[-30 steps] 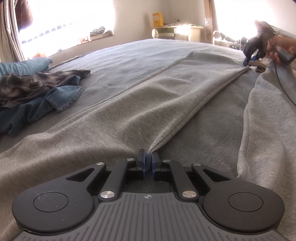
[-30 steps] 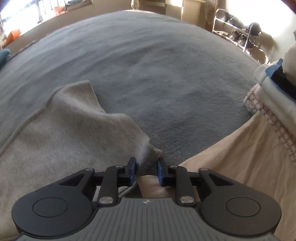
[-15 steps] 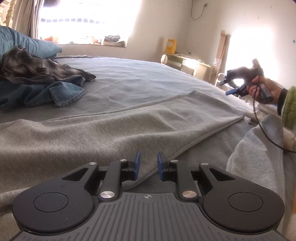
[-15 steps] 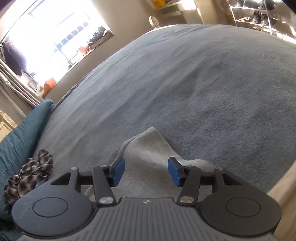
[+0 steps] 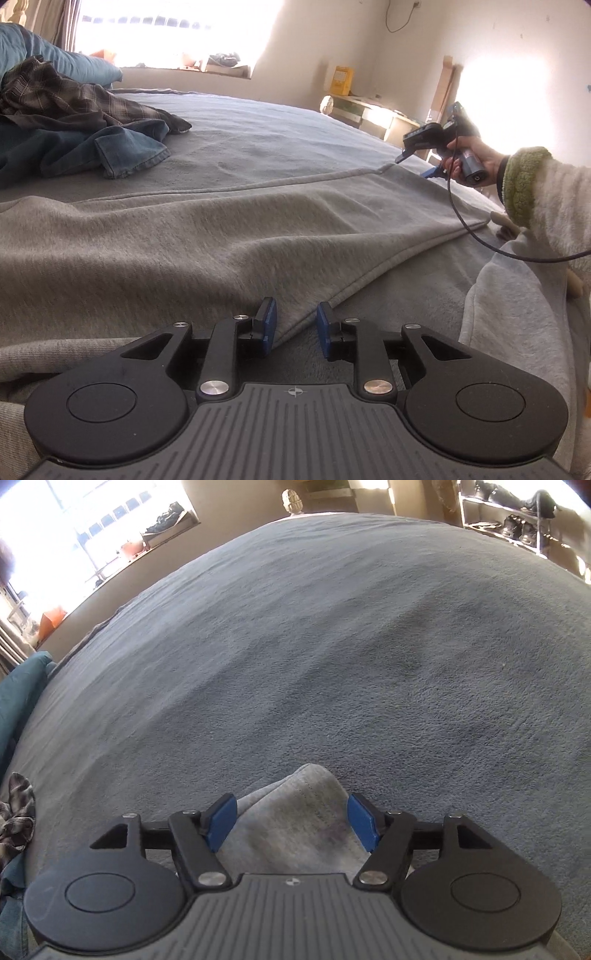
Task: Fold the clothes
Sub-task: 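Open both grippers to release the hoodie, then pinch and release hoodie fabric near the hood with the right gripper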
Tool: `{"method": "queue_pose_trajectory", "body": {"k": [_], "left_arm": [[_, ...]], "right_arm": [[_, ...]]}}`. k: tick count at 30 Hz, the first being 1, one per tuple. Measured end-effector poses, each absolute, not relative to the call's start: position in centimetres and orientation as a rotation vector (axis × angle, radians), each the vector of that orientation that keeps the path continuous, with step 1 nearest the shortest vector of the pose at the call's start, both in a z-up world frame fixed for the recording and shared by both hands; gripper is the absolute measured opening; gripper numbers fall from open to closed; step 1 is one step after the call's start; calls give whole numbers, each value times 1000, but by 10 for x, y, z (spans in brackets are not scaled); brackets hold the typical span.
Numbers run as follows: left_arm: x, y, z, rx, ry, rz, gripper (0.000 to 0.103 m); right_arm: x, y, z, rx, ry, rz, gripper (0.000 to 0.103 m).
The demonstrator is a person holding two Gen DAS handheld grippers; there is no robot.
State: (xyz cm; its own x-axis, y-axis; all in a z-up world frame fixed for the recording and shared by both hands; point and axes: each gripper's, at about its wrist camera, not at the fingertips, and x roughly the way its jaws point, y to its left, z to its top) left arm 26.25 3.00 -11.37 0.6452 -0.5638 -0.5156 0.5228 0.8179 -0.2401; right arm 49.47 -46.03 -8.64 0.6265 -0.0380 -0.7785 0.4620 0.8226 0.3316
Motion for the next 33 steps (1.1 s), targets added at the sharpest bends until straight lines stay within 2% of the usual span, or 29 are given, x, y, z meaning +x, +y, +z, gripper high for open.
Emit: {"method": "queue_pose_trajectory", "body": {"k": [5,7,10,11,12,17,22,23,26,30,33], "left_arm": [[264,29,-115,-69,611,-620,25],[263,29,-116,-66,610,-620,25],[263,28,-117,-61,606,-619,25],[263,28,-117,-60,605,-618,25],[263,28,-117,-59,605,-617,25],[262,27,-117,-51,603,-616,25],[262,25,-117,-41,599,-613,25],[262,25,-117,-41,599,-613,25],[262,25,-117,-42,600,-614,25],[262,25,-116,-43,599,-613,26],[261,29,-111,-71,594,-615,26]], "right_arm": [[499,-464,-103,495,886,-301,75],[499,-456,-103,406,892,-274,72],[492,-440,-95,290,861,-259,43],[488,-436,-90,264,832,-252,17],[483,-431,-84,238,802,-245,12],[469,-414,-66,94,639,-263,12],[493,-409,-94,33,682,-348,13],[498,-410,-102,30,700,-378,14],[496,-428,-111,111,673,-507,40],[464,-447,-86,266,526,-623,39],[439,-427,-49,271,425,-516,38]]}}
